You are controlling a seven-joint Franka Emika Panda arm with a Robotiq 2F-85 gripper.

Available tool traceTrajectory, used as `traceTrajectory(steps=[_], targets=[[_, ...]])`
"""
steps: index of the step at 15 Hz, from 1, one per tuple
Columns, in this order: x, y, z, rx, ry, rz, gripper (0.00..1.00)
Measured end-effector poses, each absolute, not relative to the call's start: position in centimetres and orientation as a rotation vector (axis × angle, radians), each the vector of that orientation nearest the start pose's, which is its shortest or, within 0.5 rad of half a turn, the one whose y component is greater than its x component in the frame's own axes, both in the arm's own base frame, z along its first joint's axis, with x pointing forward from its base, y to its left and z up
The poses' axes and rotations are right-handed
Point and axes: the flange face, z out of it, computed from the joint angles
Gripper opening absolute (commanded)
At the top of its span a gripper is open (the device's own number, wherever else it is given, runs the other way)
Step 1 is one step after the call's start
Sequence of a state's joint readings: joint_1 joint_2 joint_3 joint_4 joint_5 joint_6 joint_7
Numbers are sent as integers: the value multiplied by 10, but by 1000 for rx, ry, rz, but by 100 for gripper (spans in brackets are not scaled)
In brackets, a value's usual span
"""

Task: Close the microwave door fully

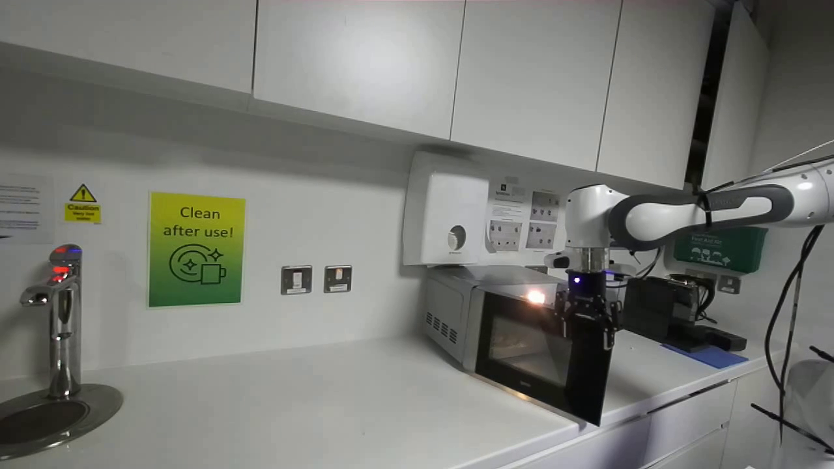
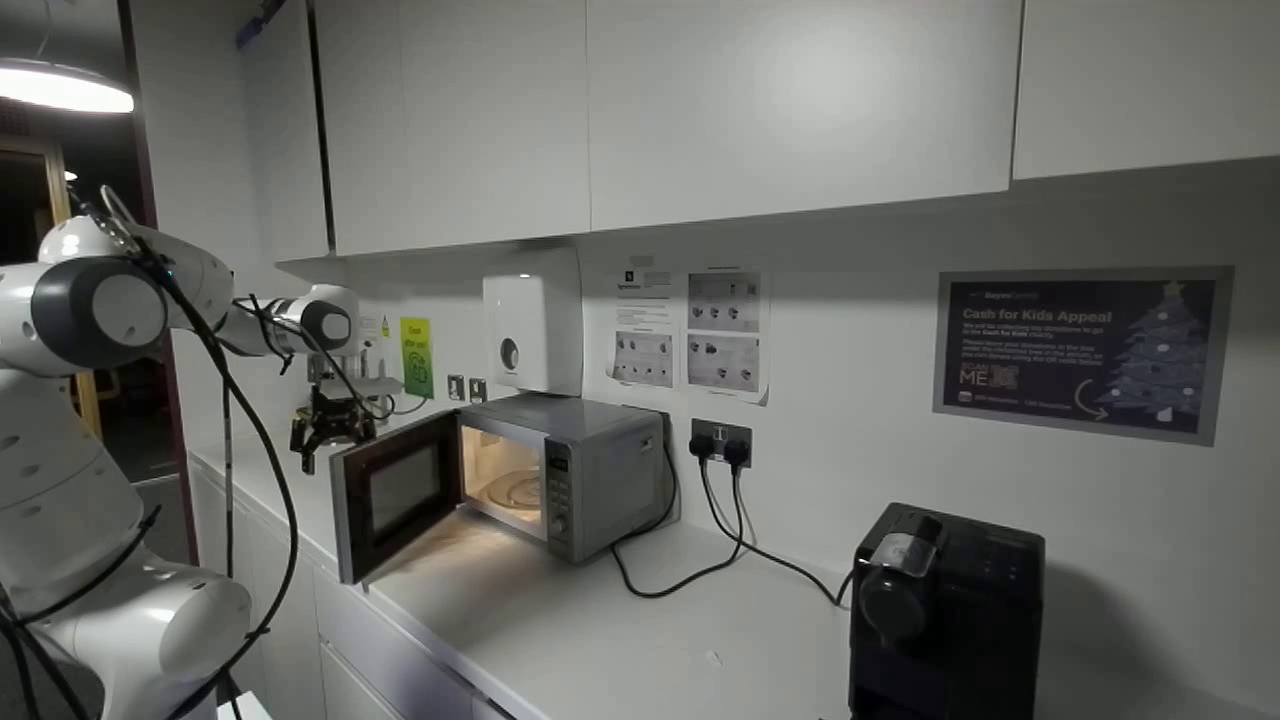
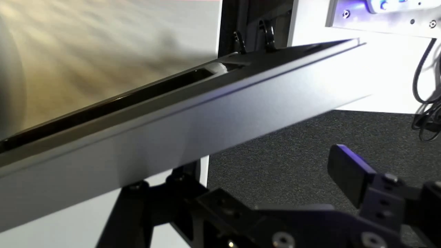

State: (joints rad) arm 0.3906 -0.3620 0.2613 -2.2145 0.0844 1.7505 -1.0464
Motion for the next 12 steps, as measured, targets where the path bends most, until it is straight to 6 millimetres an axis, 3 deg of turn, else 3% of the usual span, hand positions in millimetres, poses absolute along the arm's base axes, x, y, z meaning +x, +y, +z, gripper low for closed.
traceTrajectory(steps=[12], targets=[[333,258,514,2172,2213,-167,100]])
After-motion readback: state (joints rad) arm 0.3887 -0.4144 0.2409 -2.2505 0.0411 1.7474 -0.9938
